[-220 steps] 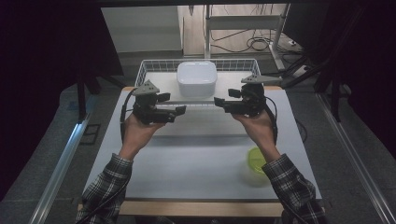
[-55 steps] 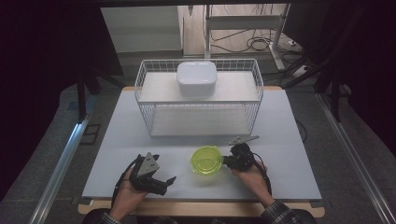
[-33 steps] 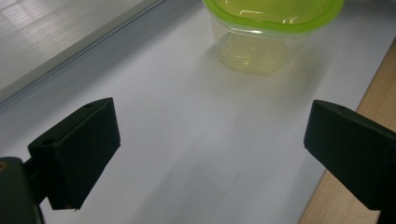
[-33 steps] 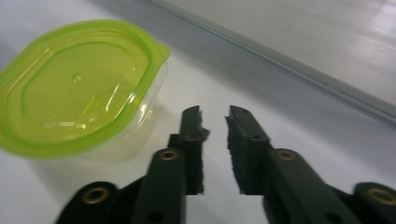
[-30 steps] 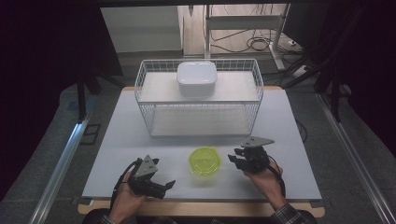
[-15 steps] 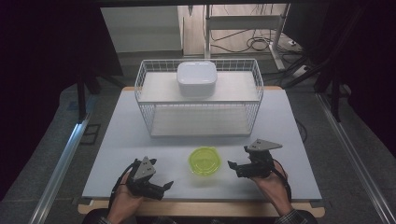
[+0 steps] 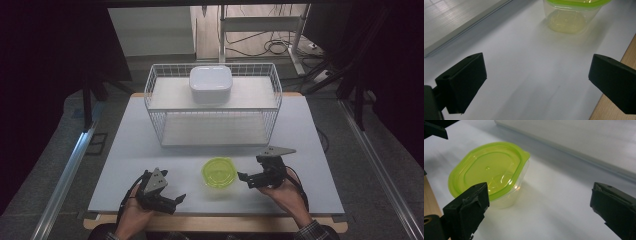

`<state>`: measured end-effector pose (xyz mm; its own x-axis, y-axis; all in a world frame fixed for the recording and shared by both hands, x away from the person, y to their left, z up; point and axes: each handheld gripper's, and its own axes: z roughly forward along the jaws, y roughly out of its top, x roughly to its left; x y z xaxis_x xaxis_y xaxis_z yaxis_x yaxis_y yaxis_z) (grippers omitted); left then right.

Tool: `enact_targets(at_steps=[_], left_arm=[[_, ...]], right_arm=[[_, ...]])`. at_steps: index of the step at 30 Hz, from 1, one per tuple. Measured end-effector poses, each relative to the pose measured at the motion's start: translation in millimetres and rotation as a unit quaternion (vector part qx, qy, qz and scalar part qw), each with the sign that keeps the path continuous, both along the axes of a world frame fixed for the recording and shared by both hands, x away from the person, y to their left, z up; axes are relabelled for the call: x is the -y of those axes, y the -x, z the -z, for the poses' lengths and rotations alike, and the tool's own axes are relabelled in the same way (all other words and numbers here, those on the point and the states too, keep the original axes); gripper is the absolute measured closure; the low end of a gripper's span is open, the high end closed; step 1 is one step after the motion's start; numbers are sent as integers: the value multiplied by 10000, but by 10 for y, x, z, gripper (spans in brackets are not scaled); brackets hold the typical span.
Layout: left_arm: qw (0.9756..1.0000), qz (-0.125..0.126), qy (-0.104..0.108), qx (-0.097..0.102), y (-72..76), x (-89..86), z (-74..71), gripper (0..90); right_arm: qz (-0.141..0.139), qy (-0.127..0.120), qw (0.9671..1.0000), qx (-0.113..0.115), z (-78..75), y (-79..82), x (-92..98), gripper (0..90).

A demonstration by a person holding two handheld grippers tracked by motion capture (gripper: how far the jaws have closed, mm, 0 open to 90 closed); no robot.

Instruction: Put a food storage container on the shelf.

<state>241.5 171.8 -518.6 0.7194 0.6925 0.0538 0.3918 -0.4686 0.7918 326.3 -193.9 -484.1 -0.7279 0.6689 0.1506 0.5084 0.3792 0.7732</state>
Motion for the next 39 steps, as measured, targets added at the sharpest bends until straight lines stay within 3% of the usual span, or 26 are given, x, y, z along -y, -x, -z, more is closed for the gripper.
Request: enact_targets(at_steps=[6, 9, 12, 13, 18, 19, 20, 21, 26, 30, 31, 32, 33, 34, 39], left_arm=[[10000, 6, -19, 5, 0, 3, -3, 12], [10000, 5, -26, 13, 2, 8, -4, 12], [10000, 14, -23, 14, 3, 13, -5, 12], [10000, 20, -27, 22, 5, 20, -4, 12], [10000, 35, -42, 21, 4, 24, -2, 12], [10000, 36, -48, 19, 4, 24, -2, 12], [10000, 36, -48, 19, 4, 24, -2, 12], [10000, 38, -48, 22, 5, 24, -3, 12], [10000, 43, -66, 27, 6, 28, -1, 12], [10000, 58, -76, 14, 5, 34, 4, 12], [9999, 67, -84, 12, 6, 38, 6, 12], [9999, 67, -84, 12, 6, 38, 6, 12], [9999, 73, -94, 18, 6, 42, 6, 12], [9999, 75, -98, 22, 6, 43, 6, 12], [9999, 82, -109, 36, 8, 46, 4, 12]], right_arm=[[-18, 23, 9998, -195, -44, -38, -88, 116], [-104, -108, 9991, -404, -54, -77, -140, 234], [-165, -97, 9985, -507, -38, -110, -159, 276], [-152, -180, 9978, -626, -19, -148, -171, 347], [-166, -356, 9954, -869, -3, -229, -183, 454], [-140, -468, 9933, -1049, 2, -264, -203, 502], [-140, -468, 9933, -1049, 2, -264, -203, 502], [-146, -569, 9900, -1279, 23, -300, -228, 526], [-120, -593, 9869, -1495, 73, -352, -269, 592], [-51, -733, 9821, -1735, 97, -392, -245, 685], [-96, -861, 9786, -1869, 111, -403, -237, 728], [-96, -861, 9786, -1869, 111, -403, -237, 728], [-162, -943, 9752, -1996, 115, -411, -234, 782], [-213, -990, 9741, -2024, 112, -412, -231, 795], [-339, -978, 9732, -2054, 81, -399, -236, 806]])
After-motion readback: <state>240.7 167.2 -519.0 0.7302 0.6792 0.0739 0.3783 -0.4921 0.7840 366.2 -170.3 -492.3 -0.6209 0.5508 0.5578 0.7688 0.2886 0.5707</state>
